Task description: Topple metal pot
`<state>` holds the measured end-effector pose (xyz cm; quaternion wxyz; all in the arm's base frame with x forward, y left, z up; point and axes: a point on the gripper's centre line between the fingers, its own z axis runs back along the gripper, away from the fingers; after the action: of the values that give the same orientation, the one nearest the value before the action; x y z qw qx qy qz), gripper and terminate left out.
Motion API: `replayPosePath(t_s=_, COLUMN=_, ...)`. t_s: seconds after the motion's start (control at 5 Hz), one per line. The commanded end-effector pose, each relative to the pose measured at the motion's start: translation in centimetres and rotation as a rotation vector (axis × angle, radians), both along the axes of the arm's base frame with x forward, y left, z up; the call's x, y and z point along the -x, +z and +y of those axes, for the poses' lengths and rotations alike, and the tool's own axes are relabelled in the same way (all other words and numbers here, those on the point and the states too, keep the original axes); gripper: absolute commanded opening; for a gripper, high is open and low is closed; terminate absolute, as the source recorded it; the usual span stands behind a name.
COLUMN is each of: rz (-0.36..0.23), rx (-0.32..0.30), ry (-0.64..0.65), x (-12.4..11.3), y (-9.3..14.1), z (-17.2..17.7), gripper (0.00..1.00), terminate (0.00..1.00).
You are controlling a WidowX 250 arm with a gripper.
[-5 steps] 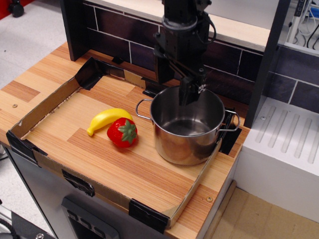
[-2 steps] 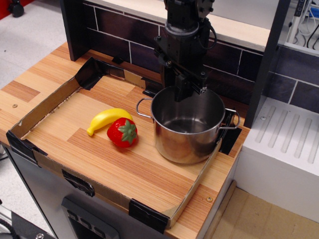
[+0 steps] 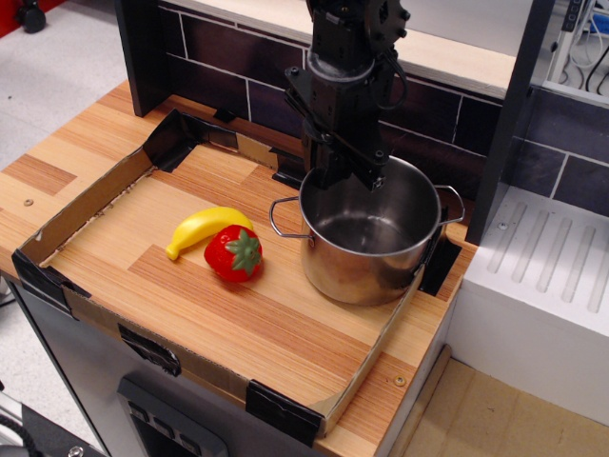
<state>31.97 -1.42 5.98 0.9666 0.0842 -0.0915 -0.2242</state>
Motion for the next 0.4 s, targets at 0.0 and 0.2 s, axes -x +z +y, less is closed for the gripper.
replayPosePath(t_s=0.0, rz=-0.264, rx=0.045, ry=0.045, x=2.2, y=4.5, z=-0.5, gripper=0.0, terminate=0.0)
replayPosePath(t_s=0.2, rz=-0.352, rx=0.055, ry=0.01, x=3.9, y=5.9, z=-0.4, gripper=0.0, terminate=0.0)
